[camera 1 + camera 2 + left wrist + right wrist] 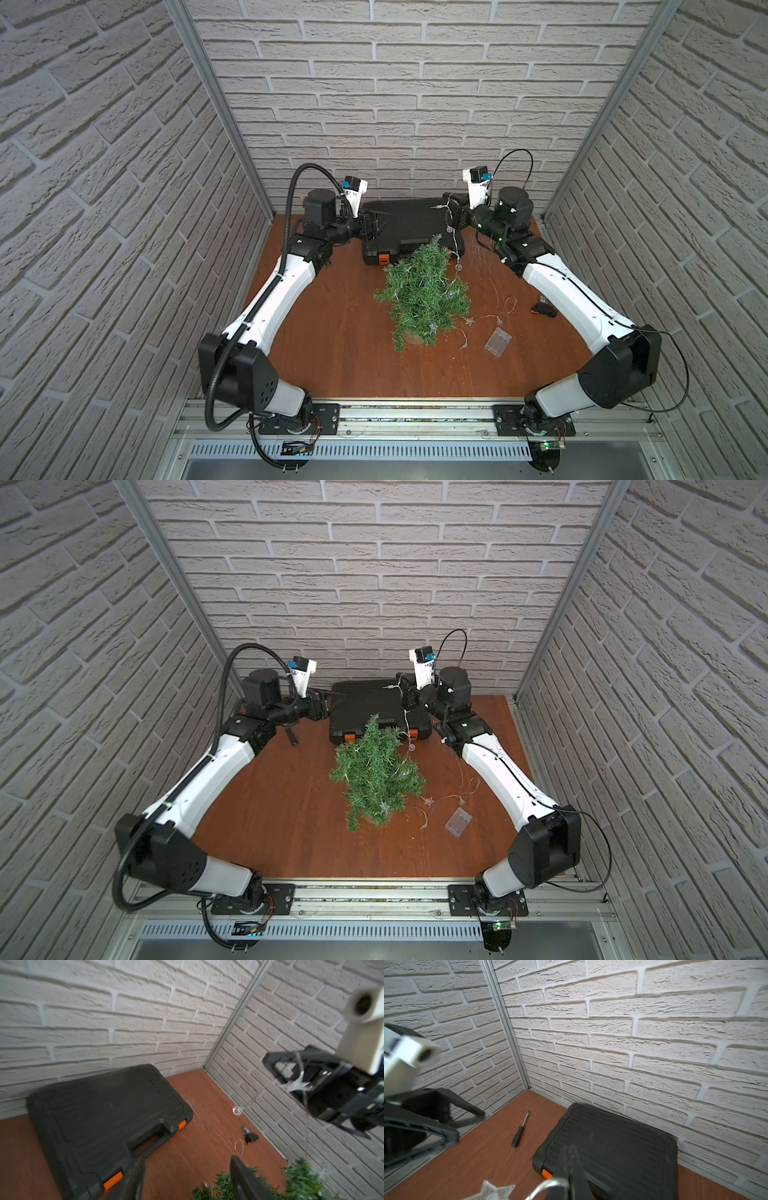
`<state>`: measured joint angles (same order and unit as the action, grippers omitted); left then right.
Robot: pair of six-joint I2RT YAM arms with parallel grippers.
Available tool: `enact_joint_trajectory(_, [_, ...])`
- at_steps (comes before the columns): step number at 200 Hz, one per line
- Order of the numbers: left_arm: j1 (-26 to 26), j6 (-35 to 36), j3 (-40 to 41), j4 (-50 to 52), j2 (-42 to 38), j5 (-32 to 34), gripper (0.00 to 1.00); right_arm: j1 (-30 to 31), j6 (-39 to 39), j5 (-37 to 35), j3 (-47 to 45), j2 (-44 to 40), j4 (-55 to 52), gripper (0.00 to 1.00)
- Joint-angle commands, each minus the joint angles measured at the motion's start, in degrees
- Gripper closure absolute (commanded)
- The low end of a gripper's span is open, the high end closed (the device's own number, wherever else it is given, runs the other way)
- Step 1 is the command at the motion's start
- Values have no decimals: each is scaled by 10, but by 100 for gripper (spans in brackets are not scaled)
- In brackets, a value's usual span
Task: Wrap string light around the christmas tree
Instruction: Wrap the light string around the Christmas tree.
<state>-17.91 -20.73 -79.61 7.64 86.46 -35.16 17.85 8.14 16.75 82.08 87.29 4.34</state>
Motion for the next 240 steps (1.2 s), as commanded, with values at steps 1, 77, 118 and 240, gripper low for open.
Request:
enact_joint_trajectory(1, [-19, 42, -29, -75, 25, -94, 32, 0, 39, 36, 22, 2, 60, 97])
enact_joint_trajectory(77, [-69, 35, -70, -162, 113, -136, 18, 3, 101, 95, 30, 31, 102, 97])
enact_joint_trajectory(118, [-73, 20, -104, -164, 151, -133, 20, 11, 119, 113, 30, 37, 114, 97])
enact_joint_trajectory(240, [-87, -12, -119, -196, 174, -156, 66, 20, 109, 122, 26, 34, 84, 97])
